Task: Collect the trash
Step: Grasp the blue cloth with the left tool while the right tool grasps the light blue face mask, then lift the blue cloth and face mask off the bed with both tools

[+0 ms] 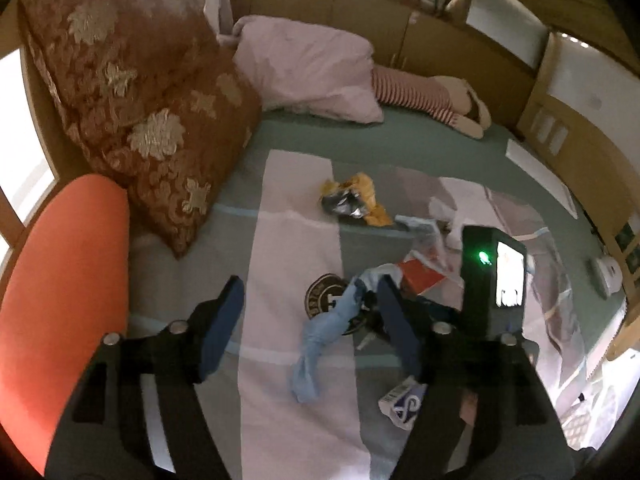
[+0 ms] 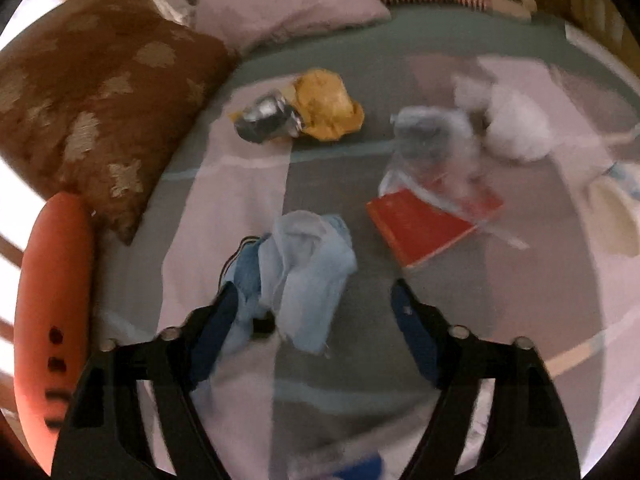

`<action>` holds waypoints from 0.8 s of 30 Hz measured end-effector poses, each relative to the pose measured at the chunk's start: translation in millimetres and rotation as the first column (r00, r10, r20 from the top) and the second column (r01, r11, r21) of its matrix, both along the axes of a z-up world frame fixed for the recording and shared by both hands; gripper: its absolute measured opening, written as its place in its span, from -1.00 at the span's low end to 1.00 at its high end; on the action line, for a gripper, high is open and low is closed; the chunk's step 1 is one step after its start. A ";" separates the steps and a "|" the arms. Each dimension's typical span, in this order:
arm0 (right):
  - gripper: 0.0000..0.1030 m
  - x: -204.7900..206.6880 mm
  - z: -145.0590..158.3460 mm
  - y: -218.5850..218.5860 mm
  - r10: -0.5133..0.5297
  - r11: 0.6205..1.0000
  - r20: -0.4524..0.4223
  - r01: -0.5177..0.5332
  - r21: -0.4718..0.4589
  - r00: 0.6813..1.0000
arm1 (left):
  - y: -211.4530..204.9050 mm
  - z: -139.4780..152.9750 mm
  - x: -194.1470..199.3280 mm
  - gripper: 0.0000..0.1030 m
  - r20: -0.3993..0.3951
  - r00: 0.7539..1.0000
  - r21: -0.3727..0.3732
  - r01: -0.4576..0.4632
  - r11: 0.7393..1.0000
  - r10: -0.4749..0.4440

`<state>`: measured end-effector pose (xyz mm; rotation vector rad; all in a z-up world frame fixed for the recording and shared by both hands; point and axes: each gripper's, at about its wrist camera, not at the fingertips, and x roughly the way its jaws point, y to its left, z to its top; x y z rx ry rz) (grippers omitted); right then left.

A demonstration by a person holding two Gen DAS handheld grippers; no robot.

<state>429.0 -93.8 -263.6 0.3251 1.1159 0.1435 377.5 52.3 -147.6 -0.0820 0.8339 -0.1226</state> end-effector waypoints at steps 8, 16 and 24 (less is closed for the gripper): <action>-0.87 -50.4 59.1 -56.6 0.015 0.988 0.166 -0.040 0.152 0.986 | -14.5 -60.2 31.9 0.57 -0.127 0.991 0.061 0.040 0.997 -0.032; -0.86 -182.4 124.7 -129.9 0.082 0.982 0.345 -0.134 0.130 0.935 | -60.3 -139.0 51.2 0.13 -0.243 0.963 0.186 0.166 0.968 -0.118; -0.86 -224.9 118.0 -147.5 0.077 0.995 0.367 -0.094 0.029 0.927 | -58.6 -118.5 48.1 -0.33 -0.186 0.979 0.122 0.112 0.986 -0.089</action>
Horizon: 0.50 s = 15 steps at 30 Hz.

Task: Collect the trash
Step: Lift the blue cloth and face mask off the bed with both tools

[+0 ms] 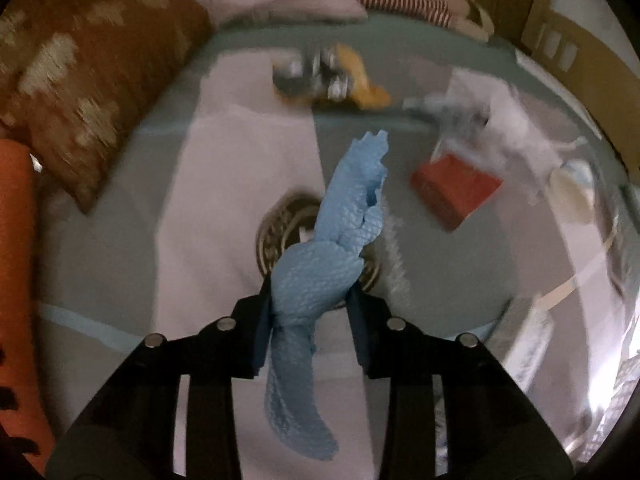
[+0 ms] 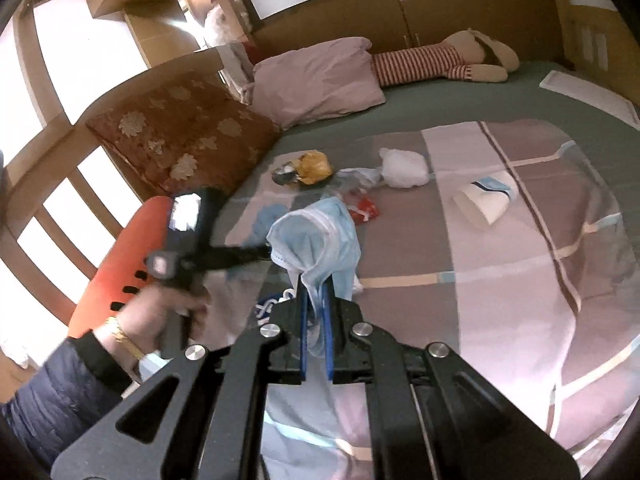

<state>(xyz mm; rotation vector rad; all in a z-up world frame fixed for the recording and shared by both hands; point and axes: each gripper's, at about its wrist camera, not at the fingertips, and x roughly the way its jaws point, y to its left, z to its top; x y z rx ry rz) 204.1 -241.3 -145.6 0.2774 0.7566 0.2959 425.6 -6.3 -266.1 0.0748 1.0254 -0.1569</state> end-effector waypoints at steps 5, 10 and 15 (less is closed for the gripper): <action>-0.86 -7.1 16.2 4.1 -0.008 0.995 0.087 0.016 -0.096 0.996 | -4.0 83.7 -50.0 -0.32 0.109 0.994 -0.119 0.002 0.993 0.011; -0.86 -16.5 26.0 0.7 -0.010 0.993 0.138 0.026 -0.119 0.990 | -14.1 141.6 -122.9 -0.30 0.258 0.966 -0.128 0.054 0.990 -0.019; -0.86 -15.3 23.8 -0.9 -0.014 0.992 0.137 0.031 -0.121 0.990 | -27.9 138.1 -166.8 -0.30 0.286 0.958 -0.144 0.058 0.988 -0.014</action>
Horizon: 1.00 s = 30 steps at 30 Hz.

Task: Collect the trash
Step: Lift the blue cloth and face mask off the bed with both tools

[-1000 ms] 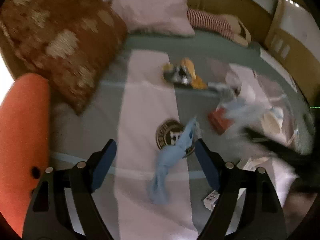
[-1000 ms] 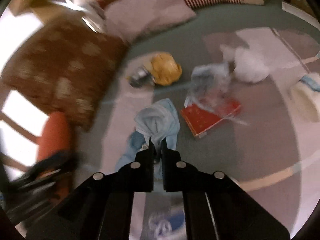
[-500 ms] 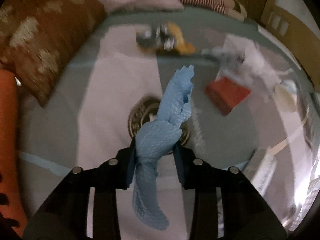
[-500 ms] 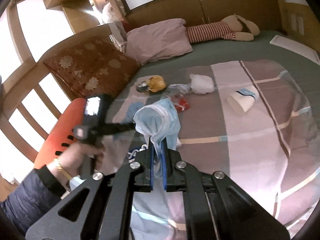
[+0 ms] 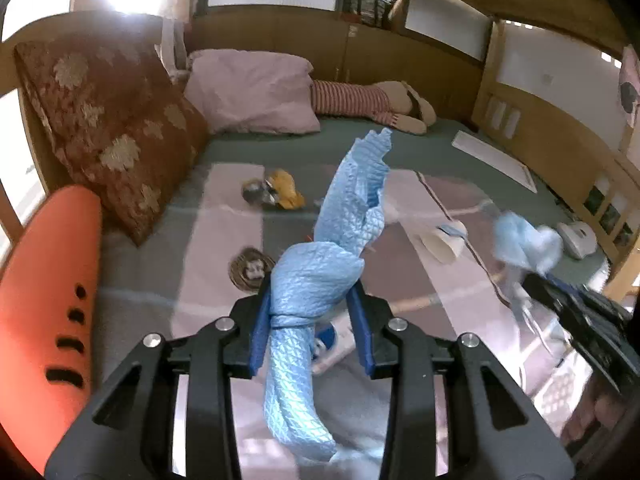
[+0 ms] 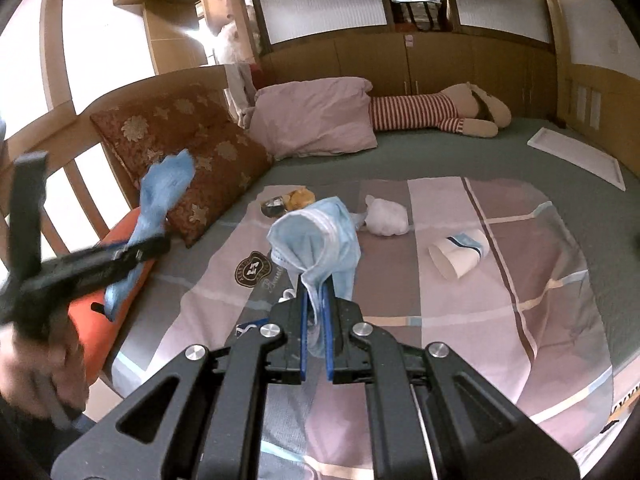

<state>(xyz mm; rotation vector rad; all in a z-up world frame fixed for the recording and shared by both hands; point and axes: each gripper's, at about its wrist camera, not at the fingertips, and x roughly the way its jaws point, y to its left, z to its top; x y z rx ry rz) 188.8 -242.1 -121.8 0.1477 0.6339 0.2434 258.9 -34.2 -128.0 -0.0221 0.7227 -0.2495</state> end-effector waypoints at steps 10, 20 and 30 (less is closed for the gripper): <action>-0.86 3.1 -2.6 11.2 0.012 1.000 -0.015 -0.012 -0.017 1.000 | -17.9 -19.4 -7.6 -0.29 -0.044 0.998 0.034 0.041 0.999 -0.040; -0.86 6.5 -6.7 13.7 0.020 1.000 -0.033 -0.020 -0.022 0.999 | -20.5 -23.4 -7.0 -0.29 -0.052 0.998 0.053 0.048 0.997 -0.046; -0.86 2.5 -2.4 4.8 -0.008 0.999 -0.034 0.006 -0.031 0.999 | -23.6 -27.8 -4.2 -0.29 -0.067 0.996 0.056 0.057 0.997 -0.053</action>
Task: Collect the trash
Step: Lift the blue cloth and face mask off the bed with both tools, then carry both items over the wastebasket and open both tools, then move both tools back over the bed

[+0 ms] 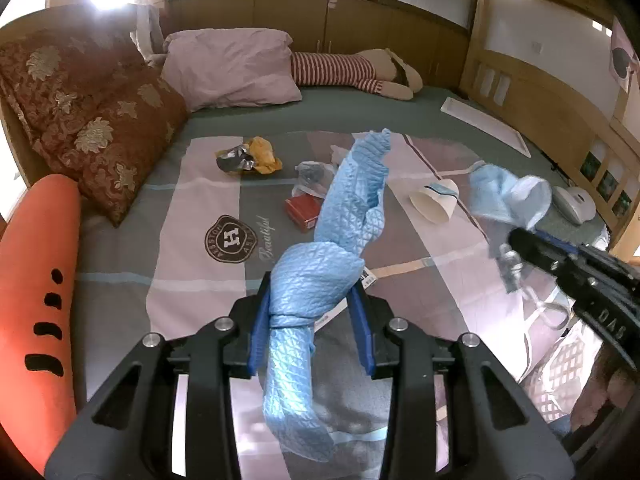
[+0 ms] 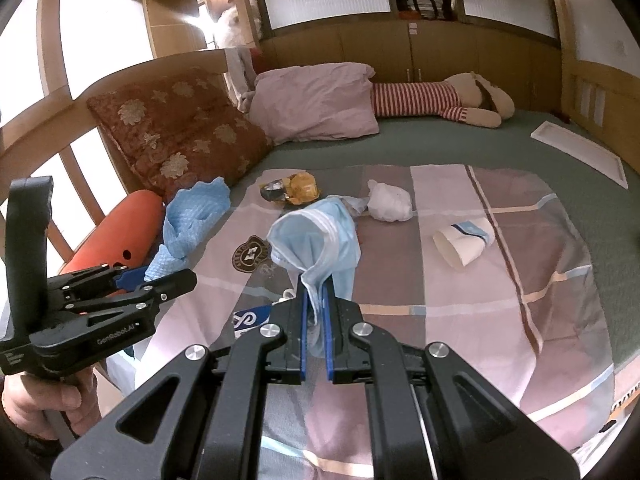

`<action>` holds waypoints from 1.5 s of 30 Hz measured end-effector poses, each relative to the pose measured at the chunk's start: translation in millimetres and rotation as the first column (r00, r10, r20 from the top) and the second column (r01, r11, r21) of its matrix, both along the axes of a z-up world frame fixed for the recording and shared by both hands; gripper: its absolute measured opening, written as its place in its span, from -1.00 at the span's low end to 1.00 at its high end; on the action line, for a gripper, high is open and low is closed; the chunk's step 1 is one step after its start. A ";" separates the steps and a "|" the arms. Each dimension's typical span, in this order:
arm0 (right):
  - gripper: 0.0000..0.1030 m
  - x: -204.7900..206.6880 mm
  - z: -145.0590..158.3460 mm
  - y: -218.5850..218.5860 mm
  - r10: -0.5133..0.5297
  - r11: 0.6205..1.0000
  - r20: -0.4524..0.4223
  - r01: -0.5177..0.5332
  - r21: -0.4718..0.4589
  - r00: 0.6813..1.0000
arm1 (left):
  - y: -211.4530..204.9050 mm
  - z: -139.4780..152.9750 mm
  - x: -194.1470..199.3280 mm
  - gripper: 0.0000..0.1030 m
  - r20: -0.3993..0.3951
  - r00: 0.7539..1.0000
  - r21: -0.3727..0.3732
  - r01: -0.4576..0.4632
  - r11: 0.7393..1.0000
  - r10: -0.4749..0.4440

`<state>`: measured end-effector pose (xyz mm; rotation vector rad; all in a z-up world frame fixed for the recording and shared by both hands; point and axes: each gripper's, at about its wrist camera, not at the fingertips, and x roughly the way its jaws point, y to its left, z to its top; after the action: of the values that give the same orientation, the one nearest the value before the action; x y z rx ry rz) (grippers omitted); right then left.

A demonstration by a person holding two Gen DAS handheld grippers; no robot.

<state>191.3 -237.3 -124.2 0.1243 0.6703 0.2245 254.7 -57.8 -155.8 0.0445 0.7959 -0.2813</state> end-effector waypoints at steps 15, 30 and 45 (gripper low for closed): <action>-0.86 -179.9 22.1 -174.4 -0.431 0.897 0.053 0.434 -0.084 0.901 | -18.4 -0.7 -12.4 -0.29 0.000 0.995 -0.009 0.098 0.995 -0.098; 0.56 -259.9 41.2 -234.7 -0.653 0.746 0.195 0.666 -0.001 0.732 | -162.0 6.1 -79.2 -0.29 -0.024 0.890 -0.008 0.455 0.891 -0.455; 0.81 -269.7 116.7 -198.7 -0.522 0.837 0.367 0.545 0.048 0.770 | -313.5 21.4 -172.4 0.75 -0.087 0.704 -0.103 0.698 0.709 -0.705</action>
<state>-78.4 -436.0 -7.5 0.2039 0.2427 -0.3250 82.3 -371.3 -134.5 0.2830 0.8649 -1.0553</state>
